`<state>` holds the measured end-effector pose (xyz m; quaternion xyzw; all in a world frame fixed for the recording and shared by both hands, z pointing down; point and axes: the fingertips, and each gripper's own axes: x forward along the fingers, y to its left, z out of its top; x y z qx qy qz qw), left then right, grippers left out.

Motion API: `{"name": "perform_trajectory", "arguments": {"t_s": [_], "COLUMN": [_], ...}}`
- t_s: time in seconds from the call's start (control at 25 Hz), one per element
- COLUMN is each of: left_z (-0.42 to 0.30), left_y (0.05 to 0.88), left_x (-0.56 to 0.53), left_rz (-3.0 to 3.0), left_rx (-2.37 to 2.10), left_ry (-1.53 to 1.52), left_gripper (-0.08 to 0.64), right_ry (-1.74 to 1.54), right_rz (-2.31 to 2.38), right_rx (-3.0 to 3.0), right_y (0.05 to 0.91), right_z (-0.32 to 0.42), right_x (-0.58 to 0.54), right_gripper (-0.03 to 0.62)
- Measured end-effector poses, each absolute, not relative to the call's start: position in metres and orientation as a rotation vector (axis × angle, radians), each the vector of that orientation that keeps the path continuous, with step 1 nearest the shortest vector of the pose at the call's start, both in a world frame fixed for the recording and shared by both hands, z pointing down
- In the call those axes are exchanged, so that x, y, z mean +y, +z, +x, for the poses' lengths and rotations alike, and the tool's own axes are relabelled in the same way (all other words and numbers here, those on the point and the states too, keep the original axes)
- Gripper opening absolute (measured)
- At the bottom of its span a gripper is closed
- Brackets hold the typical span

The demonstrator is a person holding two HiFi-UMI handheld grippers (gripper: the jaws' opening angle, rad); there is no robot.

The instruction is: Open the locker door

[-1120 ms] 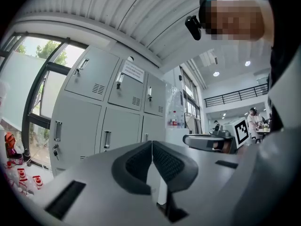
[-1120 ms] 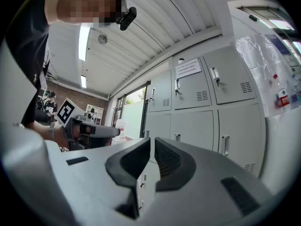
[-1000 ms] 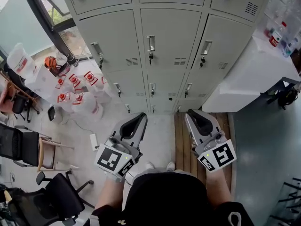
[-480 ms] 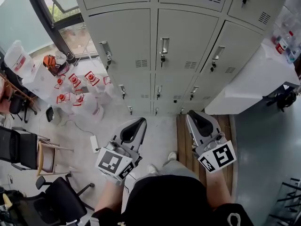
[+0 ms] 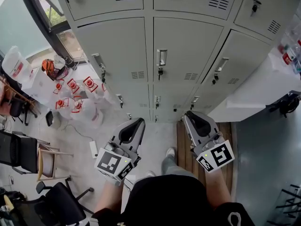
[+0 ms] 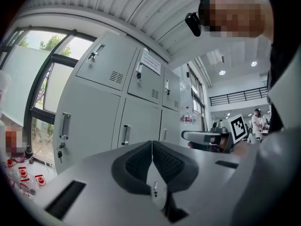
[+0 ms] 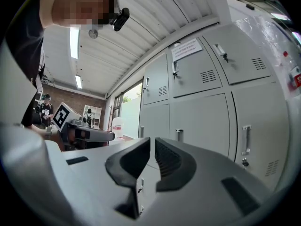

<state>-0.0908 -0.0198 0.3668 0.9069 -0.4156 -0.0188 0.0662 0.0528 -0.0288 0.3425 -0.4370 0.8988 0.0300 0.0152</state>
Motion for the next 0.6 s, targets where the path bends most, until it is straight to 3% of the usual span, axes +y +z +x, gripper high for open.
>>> {"name": "perform_trajectory", "arguments": {"t_s": [0.6], "left_z": [-0.047], "left_y": [0.359], "left_x": [-0.129], "left_rz": [2.668], "left_rx": [-1.443], "left_ry": [-0.017], "left_gripper": [0.023], "right_ry": [0.131], "right_rz": [-1.149], "right_rx": [2.892], "right_y": [0.343], "right_z": [0.083], "right_x": [-0.152], "right_gripper": [0.048]}}
